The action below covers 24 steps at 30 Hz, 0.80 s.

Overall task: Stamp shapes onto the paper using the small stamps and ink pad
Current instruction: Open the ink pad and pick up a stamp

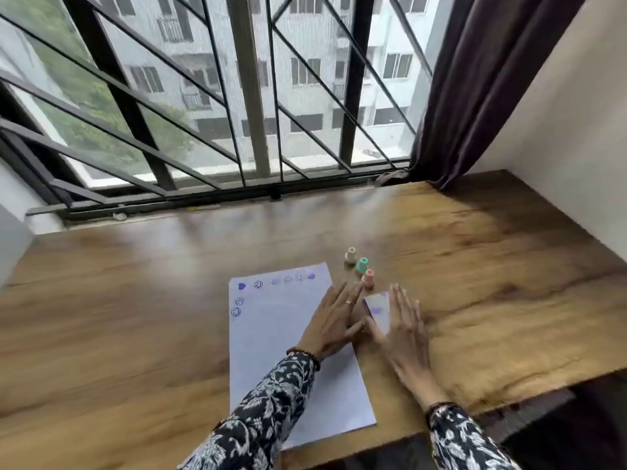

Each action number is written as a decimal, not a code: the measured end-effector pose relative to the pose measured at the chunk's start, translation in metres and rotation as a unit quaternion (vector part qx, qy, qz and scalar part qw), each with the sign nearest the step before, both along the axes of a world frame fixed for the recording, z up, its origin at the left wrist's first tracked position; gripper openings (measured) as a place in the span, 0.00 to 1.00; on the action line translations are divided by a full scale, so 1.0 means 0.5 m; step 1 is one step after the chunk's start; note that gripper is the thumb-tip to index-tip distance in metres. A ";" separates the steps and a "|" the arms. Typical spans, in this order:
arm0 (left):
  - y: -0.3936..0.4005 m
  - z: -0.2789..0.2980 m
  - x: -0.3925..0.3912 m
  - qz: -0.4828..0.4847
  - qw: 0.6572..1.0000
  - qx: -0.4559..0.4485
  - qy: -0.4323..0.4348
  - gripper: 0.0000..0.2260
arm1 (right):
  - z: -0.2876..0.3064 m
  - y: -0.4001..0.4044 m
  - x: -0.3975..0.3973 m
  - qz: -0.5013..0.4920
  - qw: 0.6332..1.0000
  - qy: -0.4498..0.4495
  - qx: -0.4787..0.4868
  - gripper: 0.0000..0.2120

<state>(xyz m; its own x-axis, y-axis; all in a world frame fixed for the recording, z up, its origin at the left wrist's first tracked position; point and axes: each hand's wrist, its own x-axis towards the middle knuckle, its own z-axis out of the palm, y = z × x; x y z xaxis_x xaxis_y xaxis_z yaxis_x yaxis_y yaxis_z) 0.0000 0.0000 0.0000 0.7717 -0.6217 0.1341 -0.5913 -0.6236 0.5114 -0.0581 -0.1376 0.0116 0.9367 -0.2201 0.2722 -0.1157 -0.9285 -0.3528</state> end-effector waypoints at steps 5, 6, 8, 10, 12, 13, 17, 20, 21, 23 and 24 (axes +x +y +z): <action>-0.026 -0.008 0.001 -0.008 0.999 -0.006 0.040 0.31 | -0.014 -0.028 -0.027 -0.027 0.998 0.034 0.039 0.32; -0.026 -0.008 0.002 -0.007 0.998 -0.015 0.054 0.32 | -0.015 -0.031 -0.030 -0.022 0.998 0.033 0.050 0.32; -0.021 -0.010 0.011 0.002 0.996 -0.027 0.090 0.34 | -0.012 -0.036 -0.029 0.002 0.997 0.037 0.074 0.31; -0.012 -0.011 0.015 0.001 0.993 -0.029 0.114 0.36 | -0.014 -0.044 -0.031 0.037 0.994 0.052 0.090 0.31; -0.001 -0.012 0.019 -0.007 0.993 -0.029 0.117 0.38 | -0.011 -0.051 -0.032 0.084 0.988 0.065 0.109 0.30; 0.006 -0.013 0.022 -0.013 0.993 -0.027 0.117 0.38 | -0.008 -0.054 -0.033 0.105 0.984 0.081 0.120 0.30; 0.024 -0.014 0.035 -0.034 0.992 -0.012 0.121 0.36 | 0.006 -0.065 -0.029 0.162 0.966 0.113 0.167 0.30; 0.032 -0.014 0.037 -0.034 0.992 -0.025 0.117 0.35 | 0.012 -0.070 -0.027 0.184 0.957 0.115 0.190 0.28; 0.035 -0.015 0.036 -0.031 0.992 -0.032 0.119 0.34 | 0.013 -0.073 -0.025 0.190 0.954 0.120 0.199 0.27; 0.040 -0.020 0.032 -0.022 0.992 -0.037 0.121 0.34 | 0.014 -0.083 -0.019 0.199 0.944 0.137 0.224 0.26; 0.041 -0.023 0.031 -0.020 0.992 -0.033 0.120 0.35 | 0.016 -0.088 -0.015 0.202 0.938 0.148 0.237 0.24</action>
<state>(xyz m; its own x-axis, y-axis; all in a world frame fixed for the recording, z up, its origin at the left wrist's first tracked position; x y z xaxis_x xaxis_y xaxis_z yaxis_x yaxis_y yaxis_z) 0.0153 0.0203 -0.0113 0.7613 -0.6483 -0.0092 -0.4712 -0.5631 0.6789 -0.0655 -0.1817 0.0194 0.9888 0.1396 -0.0522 0.0543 -0.6640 -0.7458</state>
